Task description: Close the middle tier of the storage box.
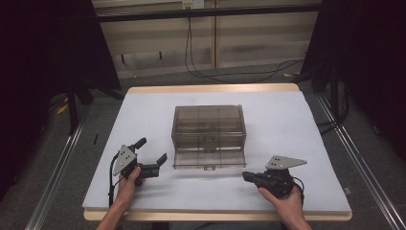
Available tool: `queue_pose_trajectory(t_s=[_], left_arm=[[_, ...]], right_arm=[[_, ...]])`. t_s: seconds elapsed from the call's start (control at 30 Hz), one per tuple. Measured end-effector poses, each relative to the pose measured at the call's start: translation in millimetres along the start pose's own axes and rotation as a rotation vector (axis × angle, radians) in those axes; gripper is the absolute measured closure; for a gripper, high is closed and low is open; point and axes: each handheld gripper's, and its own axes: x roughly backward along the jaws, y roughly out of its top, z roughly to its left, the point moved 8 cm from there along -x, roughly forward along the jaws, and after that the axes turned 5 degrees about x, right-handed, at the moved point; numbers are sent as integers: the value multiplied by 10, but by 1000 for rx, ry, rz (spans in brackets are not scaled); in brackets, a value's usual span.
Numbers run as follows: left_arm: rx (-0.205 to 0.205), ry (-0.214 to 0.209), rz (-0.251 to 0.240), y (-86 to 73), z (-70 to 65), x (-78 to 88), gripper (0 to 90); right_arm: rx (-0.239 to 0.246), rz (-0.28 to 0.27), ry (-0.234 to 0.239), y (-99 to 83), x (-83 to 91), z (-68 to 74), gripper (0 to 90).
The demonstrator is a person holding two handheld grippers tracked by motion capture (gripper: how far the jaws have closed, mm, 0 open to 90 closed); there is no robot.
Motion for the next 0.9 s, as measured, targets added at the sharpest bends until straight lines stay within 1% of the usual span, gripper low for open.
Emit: queue_pose_trajectory(t_s=[0.23, 0.4, 0.57, 0.67, 0.73, 0.83, 0.9], left_arm=[[0, -1, 0, 0, 0, 0, 8], [0, 0, 0, 0, 0, -1, 8], [0, 0, 0, 0, -1, 0, 8], [0, 0, 1, 0, 1, 0, 8], [0, 0, 1, 0, 1, 0, 8], [0, 0, 0, 0, 1, 0, 8], [0, 0, 0, 0, 0, 0, 8]], right_arm=[[13, 5, 17, 30, -37, 67, 900], [40, 17, 42, 60, -111, 166, 900], [51, 21, 49, 83, -147, 204, 900], [70, 31, 61, 95, -194, 248, 900], [71, 34, 65, 100, -211, 261, 900], [86, 42, 67, 115, -257, 281, 900], [94, 43, 78, 140, -292, 307, 900]])
